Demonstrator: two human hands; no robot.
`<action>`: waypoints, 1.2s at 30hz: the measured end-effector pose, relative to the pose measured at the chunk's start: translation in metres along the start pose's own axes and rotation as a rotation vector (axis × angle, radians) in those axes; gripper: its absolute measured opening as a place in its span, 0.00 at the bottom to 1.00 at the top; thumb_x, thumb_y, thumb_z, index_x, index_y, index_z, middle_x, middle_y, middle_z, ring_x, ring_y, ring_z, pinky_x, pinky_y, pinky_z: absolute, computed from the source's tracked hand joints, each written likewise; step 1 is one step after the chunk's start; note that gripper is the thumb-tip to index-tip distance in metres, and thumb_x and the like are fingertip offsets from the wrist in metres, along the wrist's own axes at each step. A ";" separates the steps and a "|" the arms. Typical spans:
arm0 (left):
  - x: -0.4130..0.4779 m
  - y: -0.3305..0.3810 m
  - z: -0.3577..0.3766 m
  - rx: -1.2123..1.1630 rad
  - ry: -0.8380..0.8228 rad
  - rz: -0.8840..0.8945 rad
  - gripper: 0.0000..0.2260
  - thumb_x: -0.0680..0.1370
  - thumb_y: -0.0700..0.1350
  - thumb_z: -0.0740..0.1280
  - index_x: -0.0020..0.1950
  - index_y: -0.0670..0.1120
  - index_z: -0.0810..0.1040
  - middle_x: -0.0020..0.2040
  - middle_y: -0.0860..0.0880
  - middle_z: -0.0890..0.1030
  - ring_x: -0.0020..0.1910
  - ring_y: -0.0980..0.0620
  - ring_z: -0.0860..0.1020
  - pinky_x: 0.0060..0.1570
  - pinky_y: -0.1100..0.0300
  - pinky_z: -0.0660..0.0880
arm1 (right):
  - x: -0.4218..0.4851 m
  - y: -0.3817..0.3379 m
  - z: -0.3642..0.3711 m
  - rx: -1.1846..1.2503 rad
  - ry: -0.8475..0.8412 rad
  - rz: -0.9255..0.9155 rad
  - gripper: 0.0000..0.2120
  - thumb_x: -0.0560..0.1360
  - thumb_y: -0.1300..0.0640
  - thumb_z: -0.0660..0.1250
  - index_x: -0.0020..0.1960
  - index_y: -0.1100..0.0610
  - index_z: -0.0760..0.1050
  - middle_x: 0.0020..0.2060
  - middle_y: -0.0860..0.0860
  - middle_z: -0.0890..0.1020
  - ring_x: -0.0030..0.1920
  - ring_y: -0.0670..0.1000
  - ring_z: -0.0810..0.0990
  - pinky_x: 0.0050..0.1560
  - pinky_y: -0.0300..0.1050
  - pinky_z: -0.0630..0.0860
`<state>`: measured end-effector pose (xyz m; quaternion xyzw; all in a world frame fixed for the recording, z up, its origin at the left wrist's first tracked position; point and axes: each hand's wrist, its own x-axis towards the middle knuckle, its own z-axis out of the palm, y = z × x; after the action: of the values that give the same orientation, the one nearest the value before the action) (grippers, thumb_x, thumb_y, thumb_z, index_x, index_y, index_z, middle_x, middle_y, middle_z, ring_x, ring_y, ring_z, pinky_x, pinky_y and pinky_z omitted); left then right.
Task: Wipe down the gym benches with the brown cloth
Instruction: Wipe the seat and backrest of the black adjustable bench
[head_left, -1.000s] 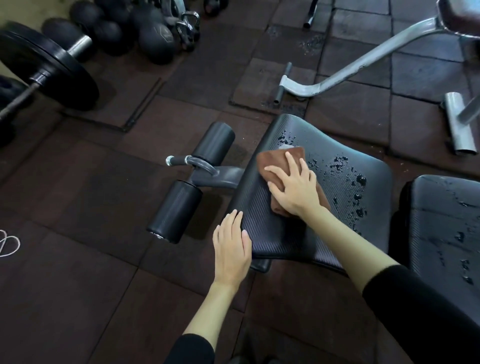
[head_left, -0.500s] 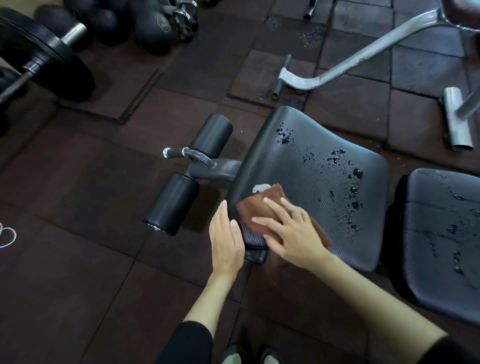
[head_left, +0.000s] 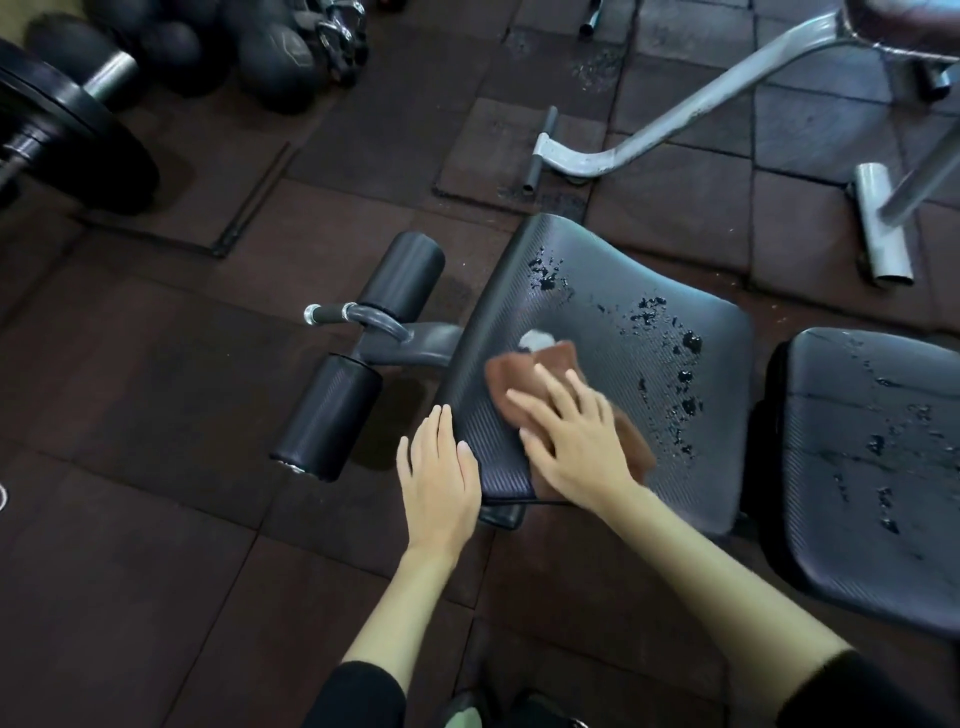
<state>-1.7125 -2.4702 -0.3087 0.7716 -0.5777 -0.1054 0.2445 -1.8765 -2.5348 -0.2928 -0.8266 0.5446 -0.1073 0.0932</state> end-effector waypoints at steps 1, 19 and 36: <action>0.002 0.002 0.000 0.031 -0.006 0.006 0.23 0.79 0.49 0.48 0.71 0.42 0.67 0.69 0.47 0.71 0.69 0.50 0.68 0.71 0.49 0.58 | -0.008 0.005 -0.001 -0.008 -0.034 -0.091 0.22 0.75 0.43 0.56 0.69 0.39 0.67 0.74 0.47 0.64 0.73 0.59 0.61 0.67 0.59 0.61; 0.011 0.013 0.001 0.036 -0.028 -0.093 0.24 0.79 0.50 0.46 0.71 0.43 0.67 0.70 0.47 0.70 0.68 0.51 0.68 0.69 0.48 0.58 | 0.077 -0.028 0.004 -0.003 0.012 -0.096 0.21 0.72 0.42 0.55 0.60 0.45 0.77 0.68 0.50 0.73 0.68 0.62 0.68 0.63 0.61 0.64; 0.030 0.020 -0.002 0.162 -0.138 0.063 0.25 0.79 0.50 0.48 0.71 0.40 0.67 0.70 0.43 0.71 0.69 0.46 0.68 0.68 0.45 0.63 | 0.055 0.000 0.001 -0.051 -0.068 -0.103 0.29 0.71 0.30 0.53 0.71 0.36 0.64 0.76 0.55 0.58 0.73 0.67 0.55 0.67 0.66 0.59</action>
<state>-1.7194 -2.5019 -0.2932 0.7613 -0.6237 -0.1035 0.1438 -1.8548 -2.5856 -0.2895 -0.8589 0.5002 -0.0696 0.0848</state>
